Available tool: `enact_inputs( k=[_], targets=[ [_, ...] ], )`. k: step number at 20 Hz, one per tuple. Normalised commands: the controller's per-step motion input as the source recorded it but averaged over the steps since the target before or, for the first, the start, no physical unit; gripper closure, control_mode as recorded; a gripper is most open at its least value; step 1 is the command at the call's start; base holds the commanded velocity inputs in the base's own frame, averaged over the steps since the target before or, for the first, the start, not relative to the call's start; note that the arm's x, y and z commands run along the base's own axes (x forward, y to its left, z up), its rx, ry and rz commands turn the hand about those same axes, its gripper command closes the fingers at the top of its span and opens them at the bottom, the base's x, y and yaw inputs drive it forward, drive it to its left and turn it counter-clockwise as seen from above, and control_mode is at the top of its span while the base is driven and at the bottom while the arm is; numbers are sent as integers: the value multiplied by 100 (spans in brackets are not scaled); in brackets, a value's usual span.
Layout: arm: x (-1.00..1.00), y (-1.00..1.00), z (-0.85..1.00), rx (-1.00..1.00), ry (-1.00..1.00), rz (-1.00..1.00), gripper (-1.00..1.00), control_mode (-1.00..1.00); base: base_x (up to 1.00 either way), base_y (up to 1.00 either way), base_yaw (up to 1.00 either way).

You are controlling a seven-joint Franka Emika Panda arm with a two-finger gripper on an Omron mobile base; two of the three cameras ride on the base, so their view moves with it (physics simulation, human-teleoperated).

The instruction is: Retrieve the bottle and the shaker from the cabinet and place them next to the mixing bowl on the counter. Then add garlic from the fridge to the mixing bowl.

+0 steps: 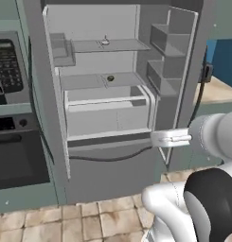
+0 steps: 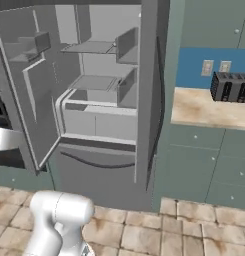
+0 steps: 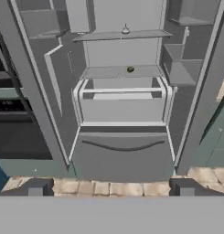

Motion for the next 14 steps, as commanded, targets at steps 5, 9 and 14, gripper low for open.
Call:
enact_inputs(
  k=[5, 9, 14],
  targets=[
    [0, 0, 0, 0, 0, 0, -100, 100, 100, 11, -26],
    [0, 0, 0, 0, 0, 0, -100, 100, 100, 8, -20],
    [0, 0, 0, 0, 0, 0, -100, 100, 99, 38, -25]
  ],
)
